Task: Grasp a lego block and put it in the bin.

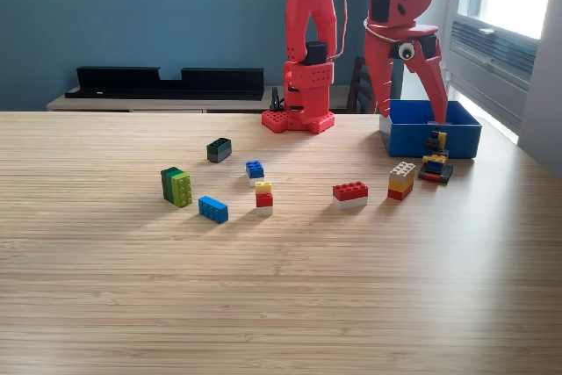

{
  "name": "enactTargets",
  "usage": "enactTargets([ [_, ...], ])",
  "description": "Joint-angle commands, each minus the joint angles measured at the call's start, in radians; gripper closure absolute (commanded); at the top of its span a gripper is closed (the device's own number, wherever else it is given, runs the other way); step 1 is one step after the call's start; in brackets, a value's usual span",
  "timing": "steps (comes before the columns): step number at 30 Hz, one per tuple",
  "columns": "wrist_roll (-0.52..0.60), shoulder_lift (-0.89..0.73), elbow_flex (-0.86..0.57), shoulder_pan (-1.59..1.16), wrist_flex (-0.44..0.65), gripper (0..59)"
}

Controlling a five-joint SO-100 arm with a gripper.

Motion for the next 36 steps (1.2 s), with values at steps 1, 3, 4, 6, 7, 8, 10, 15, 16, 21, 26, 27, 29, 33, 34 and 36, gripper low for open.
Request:
enactTargets([
  [1, -0.103, 0.069, 0.002, -0.009, -0.018, 21.2],
  [3, -0.118, 0.069, 0.020, -0.018, -0.044, 20.9],
  [4, -0.123, 0.067, 0.029, -0.026, -0.057, 20.5],
  [6, -0.124, 0.067, 0.031, -0.038, -0.071, 20.5],
  [7, -0.124, 0.066, 0.028, -0.041, -0.077, 20.5],
  [8, -0.123, 0.063, 0.025, -0.043, -0.084, 20.3],
  [10, -0.120, 0.031, 0.002, -0.041, -0.089, 20.2],
  [15, -0.091, -0.146, -0.110, -0.040, -0.086, 21.0],
  [16, -0.087, -0.183, -0.129, -0.040, -0.086, 21.0],
  [21, -0.061, -0.345, -0.219, -0.044, -0.086, 21.6],
  [26, -0.041, -0.462, -0.288, -0.067, -0.083, 22.2],
  [27, -0.035, -0.479, -0.302, -0.072, -0.081, 22.2],
  [29, -0.028, -0.506, -0.327, -0.084, -0.080, 22.3],
  [33, -0.018, -0.546, -0.364, -0.106, -0.074, 22.4],
  [34, -0.015, -0.551, -0.370, -0.110, -0.072, 22.5],
  [36, -0.011, -0.557, -0.377, -0.121, -0.072, 23.1],
])
